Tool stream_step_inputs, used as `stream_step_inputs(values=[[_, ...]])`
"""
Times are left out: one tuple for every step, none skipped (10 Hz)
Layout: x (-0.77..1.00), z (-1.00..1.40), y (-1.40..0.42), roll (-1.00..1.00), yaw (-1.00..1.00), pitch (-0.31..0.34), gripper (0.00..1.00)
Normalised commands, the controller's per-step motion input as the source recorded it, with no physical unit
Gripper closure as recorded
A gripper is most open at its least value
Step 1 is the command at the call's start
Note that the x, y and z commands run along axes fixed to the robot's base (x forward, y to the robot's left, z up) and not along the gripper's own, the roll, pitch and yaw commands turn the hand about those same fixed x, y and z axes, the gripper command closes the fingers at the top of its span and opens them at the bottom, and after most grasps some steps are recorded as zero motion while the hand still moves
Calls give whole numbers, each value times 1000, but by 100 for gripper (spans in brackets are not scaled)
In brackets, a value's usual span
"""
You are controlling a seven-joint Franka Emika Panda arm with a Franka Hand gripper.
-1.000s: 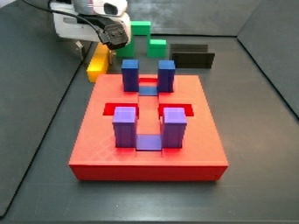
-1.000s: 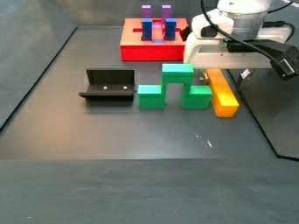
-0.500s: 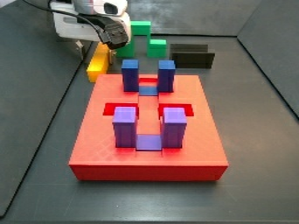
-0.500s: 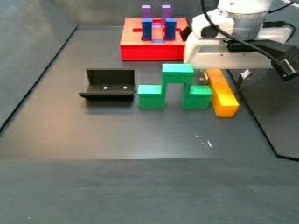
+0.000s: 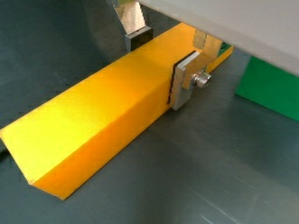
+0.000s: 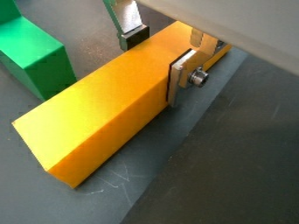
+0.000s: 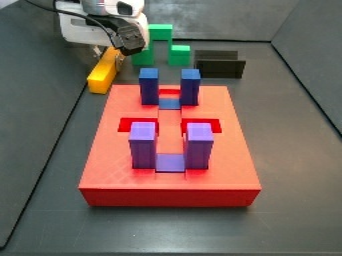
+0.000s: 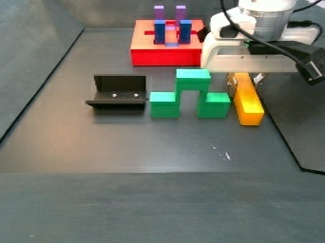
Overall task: Pick up the yellow object. Move up. Move to above the board. Insert the yellow object.
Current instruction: Pick up the yellow object.
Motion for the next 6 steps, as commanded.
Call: stream_step_inputs(values=[[0,0,0,0,0,0,100],[0,0,0,0,0,0,100],[0,0,0,0,0,0,100],[0,0,0,0,0,0,100],[0,0,0,0,0,0,100],[0,0,0,0,0,0,100]])
